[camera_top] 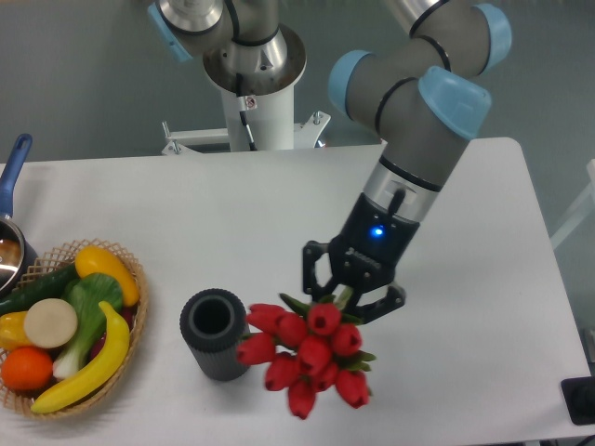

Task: Insert the flowers into the vase
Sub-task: 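Carry the held tulips toward the dark grey vase, then lower the tulip stems into the vase opening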

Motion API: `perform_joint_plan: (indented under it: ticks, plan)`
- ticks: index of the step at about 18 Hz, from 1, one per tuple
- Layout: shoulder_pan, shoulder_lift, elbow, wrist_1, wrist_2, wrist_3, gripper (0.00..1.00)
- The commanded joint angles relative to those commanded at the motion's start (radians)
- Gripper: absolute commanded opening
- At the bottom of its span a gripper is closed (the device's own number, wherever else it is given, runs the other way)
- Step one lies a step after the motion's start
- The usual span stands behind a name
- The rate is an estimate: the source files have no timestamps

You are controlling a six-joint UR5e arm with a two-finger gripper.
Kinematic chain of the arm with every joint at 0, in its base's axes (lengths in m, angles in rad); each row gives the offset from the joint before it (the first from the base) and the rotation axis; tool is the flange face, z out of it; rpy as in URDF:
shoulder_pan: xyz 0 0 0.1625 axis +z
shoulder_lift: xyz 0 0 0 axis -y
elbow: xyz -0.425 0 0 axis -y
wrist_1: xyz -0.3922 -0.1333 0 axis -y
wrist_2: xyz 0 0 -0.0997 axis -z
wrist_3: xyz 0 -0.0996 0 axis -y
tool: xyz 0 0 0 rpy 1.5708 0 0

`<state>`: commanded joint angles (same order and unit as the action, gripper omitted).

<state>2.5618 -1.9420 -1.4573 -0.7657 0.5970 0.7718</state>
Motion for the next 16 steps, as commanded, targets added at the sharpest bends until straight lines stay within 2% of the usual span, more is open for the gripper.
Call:
perform_joint_plan:
  ticks: [3, 4, 8, 11, 16]
  plan:
    - [-0.011, 0.0, 0.0, 0.019, -0.093, 0.0, 0.08]
    - [-0.011, 0.0, 0.0, 0.02, -0.159, 0.001, 0.09]
    - [-0.011, 0.0, -0.009, 0.045, -0.267, 0.026, 0.09]
    - [-0.014, 0.002, -0.047, 0.072, -0.379, 0.064, 0.11]
    - [-0.044, 0.021, -0.149, 0.077, -0.405, 0.165, 0.12]
